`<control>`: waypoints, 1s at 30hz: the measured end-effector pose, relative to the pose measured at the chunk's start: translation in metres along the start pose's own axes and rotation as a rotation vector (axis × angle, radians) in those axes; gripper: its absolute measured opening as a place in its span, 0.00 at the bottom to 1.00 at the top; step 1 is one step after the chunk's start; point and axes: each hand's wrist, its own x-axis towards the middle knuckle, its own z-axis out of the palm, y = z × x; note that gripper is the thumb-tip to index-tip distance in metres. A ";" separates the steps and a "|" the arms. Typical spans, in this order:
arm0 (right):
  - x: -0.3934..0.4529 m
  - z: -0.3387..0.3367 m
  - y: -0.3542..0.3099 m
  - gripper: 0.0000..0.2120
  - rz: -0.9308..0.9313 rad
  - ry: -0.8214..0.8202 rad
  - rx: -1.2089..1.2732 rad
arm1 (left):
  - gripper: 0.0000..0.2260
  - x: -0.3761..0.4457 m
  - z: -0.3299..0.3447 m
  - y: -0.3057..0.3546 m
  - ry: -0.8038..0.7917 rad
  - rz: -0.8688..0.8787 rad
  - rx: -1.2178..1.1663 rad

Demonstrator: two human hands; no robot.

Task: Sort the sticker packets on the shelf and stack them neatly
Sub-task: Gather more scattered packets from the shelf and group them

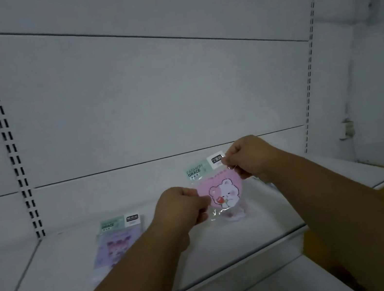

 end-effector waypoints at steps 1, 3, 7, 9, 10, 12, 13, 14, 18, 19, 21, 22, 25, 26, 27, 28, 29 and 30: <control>0.009 -0.007 0.010 0.10 0.016 -0.015 -0.034 | 0.06 0.004 0.013 0.000 0.021 -0.004 0.034; 0.028 -0.015 0.029 0.12 0.035 -0.060 -0.119 | 0.09 0.014 0.035 -0.002 0.070 0.004 0.129; 0.058 -0.009 0.064 0.10 0.029 -0.148 -0.240 | 0.07 0.030 0.055 -0.006 0.153 0.018 0.358; 0.067 0.000 0.076 0.11 0.024 -0.187 -0.289 | 0.04 0.035 0.057 -0.009 0.166 -0.010 0.466; 0.069 0.004 0.080 0.11 0.011 -0.201 -0.334 | 0.06 0.036 0.056 -0.010 0.165 -0.032 0.526; 0.070 0.010 0.083 0.14 -0.044 -0.204 -0.471 | 0.09 0.037 0.056 -0.012 0.168 -0.065 0.649; 0.069 0.011 0.083 0.15 -0.081 -0.187 -0.530 | 0.09 0.038 0.055 -0.013 0.180 -0.068 0.708; 0.067 0.011 0.082 0.16 -0.124 -0.163 -0.560 | 0.09 0.038 0.054 -0.013 0.201 -0.057 0.759; 0.052 0.015 0.059 0.09 -0.369 -0.085 -0.532 | 0.11 0.032 0.041 -0.015 0.314 0.074 0.913; 0.045 0.019 0.047 0.11 -0.443 -0.082 -0.499 | 0.11 0.029 0.033 -0.017 0.351 0.117 0.948; 0.028 0.033 0.017 0.16 -0.595 -0.078 -0.453 | 0.12 0.019 0.011 -0.017 0.422 0.196 0.998; 0.017 0.042 -0.001 0.18 -0.669 -0.079 -0.439 | 0.13 0.012 -0.004 -0.016 0.451 0.221 1.014; -0.025 0.078 -0.057 0.19 -0.838 -0.105 -0.419 | 0.13 -0.022 -0.065 -0.012 0.562 0.247 1.070; -0.042 0.093 -0.076 0.19 -0.885 -0.118 -0.411 | 0.13 -0.037 -0.089 -0.012 0.606 0.243 1.086; -0.060 0.108 -0.094 0.19 -0.926 -0.133 -0.405 | 0.13 -0.053 -0.115 -0.011 0.650 0.235 1.102; -0.078 0.125 -0.112 0.20 -0.963 -0.147 -0.403 | 0.14 -0.071 -0.142 -0.011 0.686 0.220 1.120; -0.097 0.142 -0.129 0.20 -0.995 -0.158 -0.407 | 0.15 -0.090 -0.168 -0.012 0.715 0.204 1.140; -0.116 0.159 -0.144 0.21 -1.023 -0.166 -0.412 | 0.15 -0.108 -0.194 -0.012 0.736 0.186 1.159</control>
